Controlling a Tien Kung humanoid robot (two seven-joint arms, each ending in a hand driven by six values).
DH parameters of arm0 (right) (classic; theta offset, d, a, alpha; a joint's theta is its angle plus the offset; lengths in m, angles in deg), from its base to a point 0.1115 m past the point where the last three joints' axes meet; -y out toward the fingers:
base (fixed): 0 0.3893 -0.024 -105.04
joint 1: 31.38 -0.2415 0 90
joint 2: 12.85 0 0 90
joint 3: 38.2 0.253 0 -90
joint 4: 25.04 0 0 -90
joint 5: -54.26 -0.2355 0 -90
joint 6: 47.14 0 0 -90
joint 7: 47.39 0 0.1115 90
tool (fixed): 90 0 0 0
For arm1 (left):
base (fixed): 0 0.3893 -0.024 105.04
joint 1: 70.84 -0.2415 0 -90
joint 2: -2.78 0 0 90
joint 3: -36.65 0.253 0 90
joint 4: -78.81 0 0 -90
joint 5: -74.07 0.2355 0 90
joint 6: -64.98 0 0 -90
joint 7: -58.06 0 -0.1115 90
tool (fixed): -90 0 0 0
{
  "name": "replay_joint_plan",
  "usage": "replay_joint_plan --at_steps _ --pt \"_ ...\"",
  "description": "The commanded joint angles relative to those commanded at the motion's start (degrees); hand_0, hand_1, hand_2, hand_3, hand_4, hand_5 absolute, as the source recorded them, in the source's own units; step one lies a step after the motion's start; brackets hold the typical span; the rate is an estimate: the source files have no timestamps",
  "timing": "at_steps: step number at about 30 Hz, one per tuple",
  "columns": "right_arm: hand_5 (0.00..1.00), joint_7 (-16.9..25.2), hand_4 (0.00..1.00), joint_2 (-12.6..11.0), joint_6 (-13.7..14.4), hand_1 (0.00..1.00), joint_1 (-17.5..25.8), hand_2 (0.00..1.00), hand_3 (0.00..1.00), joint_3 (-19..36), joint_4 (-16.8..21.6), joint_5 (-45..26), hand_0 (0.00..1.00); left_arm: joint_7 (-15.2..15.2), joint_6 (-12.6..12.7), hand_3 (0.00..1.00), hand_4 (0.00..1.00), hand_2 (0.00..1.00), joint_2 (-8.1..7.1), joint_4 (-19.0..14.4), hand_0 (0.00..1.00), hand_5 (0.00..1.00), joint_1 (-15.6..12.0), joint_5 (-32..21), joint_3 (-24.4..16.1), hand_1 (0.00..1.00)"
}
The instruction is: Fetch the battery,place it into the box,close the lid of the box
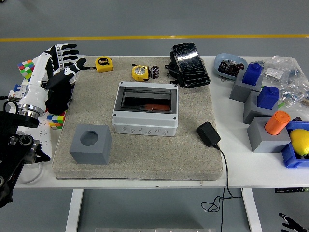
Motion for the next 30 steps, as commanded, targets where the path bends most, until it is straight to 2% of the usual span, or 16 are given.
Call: replay_joint_plan --at_steps 30 --pt "0.475 -0.25 0.933 -0.1 0.05 0.693 -0.04 0.684 0.562 0.78 -0.03 0.5 0.643 -0.26 -0.42 0.703 0.998 0.661 0.11 -0.87 0.538 0.561 -0.25 0.23 -1.25 0.656"
